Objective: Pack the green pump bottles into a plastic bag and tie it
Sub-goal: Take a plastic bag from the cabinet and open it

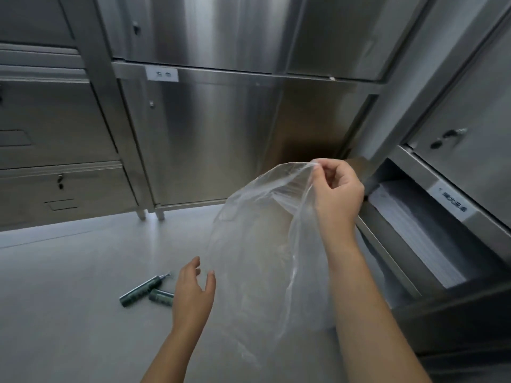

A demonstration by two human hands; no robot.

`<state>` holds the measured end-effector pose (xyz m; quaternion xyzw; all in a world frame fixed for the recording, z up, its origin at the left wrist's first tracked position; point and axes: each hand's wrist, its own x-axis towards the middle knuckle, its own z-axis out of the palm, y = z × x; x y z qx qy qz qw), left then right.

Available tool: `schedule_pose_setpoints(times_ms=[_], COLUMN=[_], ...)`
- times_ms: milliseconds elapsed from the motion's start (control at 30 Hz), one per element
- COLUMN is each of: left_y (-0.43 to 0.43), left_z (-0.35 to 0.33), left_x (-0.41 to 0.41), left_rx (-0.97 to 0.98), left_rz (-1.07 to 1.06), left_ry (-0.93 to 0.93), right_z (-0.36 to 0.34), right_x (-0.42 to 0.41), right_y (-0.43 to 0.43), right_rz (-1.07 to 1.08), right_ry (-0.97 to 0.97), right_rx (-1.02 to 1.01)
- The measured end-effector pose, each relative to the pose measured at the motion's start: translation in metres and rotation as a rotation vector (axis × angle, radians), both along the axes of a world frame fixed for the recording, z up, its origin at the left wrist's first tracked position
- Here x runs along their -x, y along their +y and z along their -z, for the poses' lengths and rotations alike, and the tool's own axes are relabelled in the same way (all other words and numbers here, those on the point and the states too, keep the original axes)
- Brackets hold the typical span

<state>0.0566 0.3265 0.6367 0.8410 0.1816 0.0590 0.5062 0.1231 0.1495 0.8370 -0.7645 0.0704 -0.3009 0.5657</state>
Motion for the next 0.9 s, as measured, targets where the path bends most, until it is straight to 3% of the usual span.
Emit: schedule_pose_setpoints(times_ms=[400, 600, 900], left_y=[0.080, 0.109, 0.152], left_z=[0.008, 0.015, -0.002], left_x=[-0.041, -0.081, -0.163], left_rx=[0.131, 0.076, -0.012], left_rz=[-0.207, -0.370, -0.718], left_ry=[0.057, 0.115, 0.058], right_z=[0.005, 0.000, -0.016], right_x=[-0.065, -0.109, -0.214], right_y=[0.086, 0.115, 0.145], right_rz=[-0.166, -0.256, -0.459], right_ry=[-0.041, -0.075, -0.084], right_rx=[-0.081, -0.117, -0.201])
